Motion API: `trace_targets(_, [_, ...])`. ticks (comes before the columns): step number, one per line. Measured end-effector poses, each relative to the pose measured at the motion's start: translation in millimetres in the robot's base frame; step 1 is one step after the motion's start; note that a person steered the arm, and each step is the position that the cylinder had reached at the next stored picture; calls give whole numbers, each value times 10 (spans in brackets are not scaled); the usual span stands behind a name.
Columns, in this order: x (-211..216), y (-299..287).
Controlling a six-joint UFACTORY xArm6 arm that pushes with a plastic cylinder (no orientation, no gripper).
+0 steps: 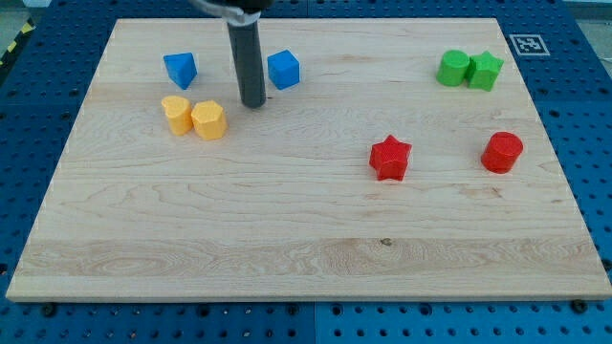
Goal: Nudge the yellow hexagon a bit down
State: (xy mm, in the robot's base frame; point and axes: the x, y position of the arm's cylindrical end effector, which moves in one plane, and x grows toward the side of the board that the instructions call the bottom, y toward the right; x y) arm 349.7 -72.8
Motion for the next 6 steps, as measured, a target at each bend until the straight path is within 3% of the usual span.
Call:
trace_targets(1, [-102, -58])
trace_targets(4, [274, -794])
trace_targets(6, [-107, -1553])
